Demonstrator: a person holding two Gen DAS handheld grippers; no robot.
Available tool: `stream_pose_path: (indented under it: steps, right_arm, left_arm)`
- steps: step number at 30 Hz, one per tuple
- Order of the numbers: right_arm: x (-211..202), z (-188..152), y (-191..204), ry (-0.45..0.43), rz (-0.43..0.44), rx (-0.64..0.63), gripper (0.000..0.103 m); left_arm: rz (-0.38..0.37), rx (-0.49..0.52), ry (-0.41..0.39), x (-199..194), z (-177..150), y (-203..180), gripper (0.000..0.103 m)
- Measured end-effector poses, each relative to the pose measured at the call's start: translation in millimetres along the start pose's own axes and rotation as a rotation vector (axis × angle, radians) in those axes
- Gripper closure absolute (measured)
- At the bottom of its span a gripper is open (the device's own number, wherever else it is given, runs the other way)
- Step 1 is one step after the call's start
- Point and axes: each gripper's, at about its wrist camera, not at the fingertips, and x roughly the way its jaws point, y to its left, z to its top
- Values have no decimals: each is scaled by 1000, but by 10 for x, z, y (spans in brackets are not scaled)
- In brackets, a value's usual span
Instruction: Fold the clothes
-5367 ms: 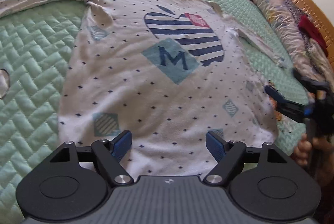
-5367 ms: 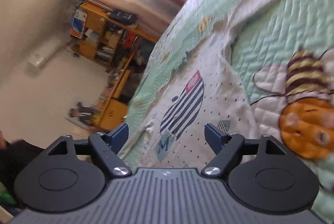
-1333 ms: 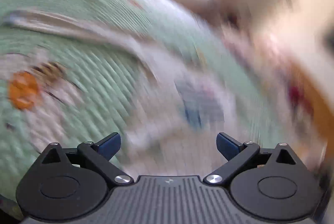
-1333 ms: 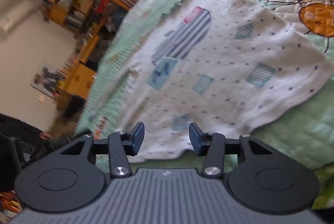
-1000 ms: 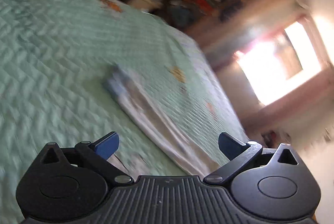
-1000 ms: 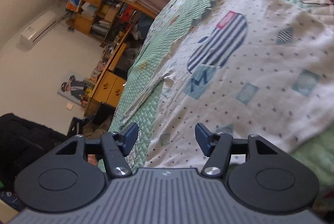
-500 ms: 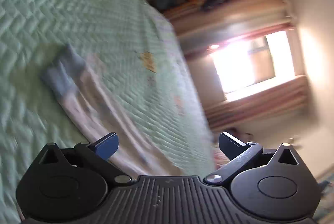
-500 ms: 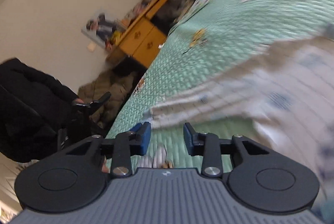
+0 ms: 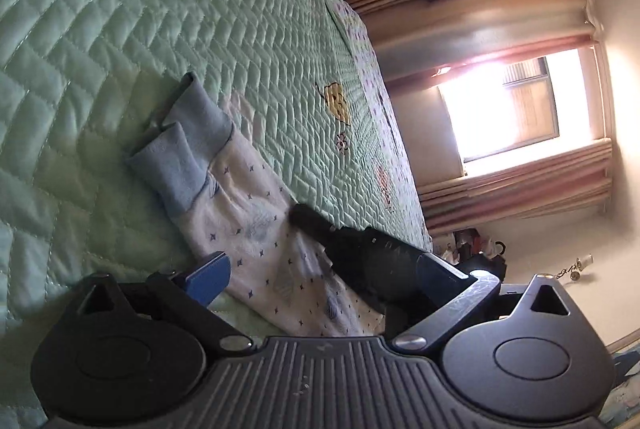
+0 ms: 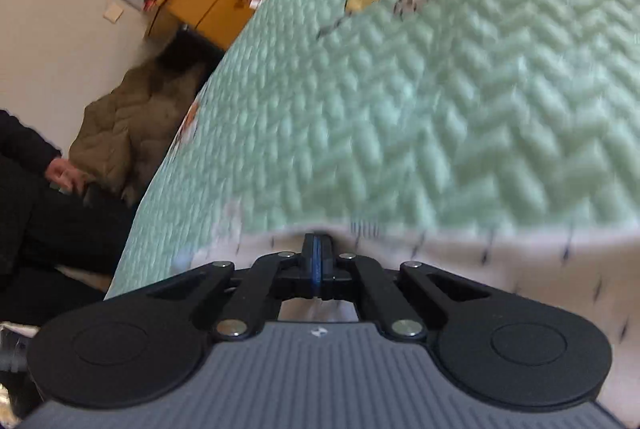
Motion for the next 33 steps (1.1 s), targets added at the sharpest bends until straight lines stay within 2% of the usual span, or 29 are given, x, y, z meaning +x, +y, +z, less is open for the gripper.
stream_pose_path:
  steps: [1,4,6,7,10,11,13,15,19,23,26,28,29,31,33]
  right_arm:
    - [-42,-11,30,-14,2,-8,96]
    - [-161,-122,154,-21,126,-1,95]
    - [-29,-158,266,41,147,-21,95]
    - [89,-177,322,76,93,-57,100]
    - [-144,-175,369,-13,29,-118,103]
    - [-231,-173,382,-45,9,-138,94]
    - [-403,-169,410,-110,-30,-177,93]
    - [-858,-291,290,-127,3,-147,92]
    - [-1527,-761,34,-70,-46,-86,92]
    - [-1710,-1053,-155,-52,-70,-60,91]
    - [-1632,-1021,-293,-150,-5,54,90]
    - [-1458,-1105,-430,-50,-38,125,92]
    - [-1474,-1186,-453,-61,-6,132,91]
    - [-1671,-1328,-457,-89,70,155,86]
    - [-1914,-1500,-467,-142,154,178,81]
  left_arm:
    - [-5,-10,-2,10,18,9,3]
    - [-16,-30,-11,13,41,27,3]
    - [-10,-18,-15,31,45,19,3]
    - [-7,-10,-13,28,32,15,3]
    - [-4,6,-4,24,16,9,5]
    - [-4,8,1,9,15,17,5]
    - [6,21,12,19,26,0,5]
    - [11,40,23,46,30,-57,4]
    - [-9,94,38,123,-11,-314,1]
    - [-11,170,73,355,-120,-573,1]
    - [78,218,83,586,-130,-570,2]
    - [75,165,44,468,-102,-485,8]
    - [66,130,20,378,-84,-434,8]
    - [59,111,-105,48,-88,-396,3]
    - [114,62,-230,-245,-112,-325,1]
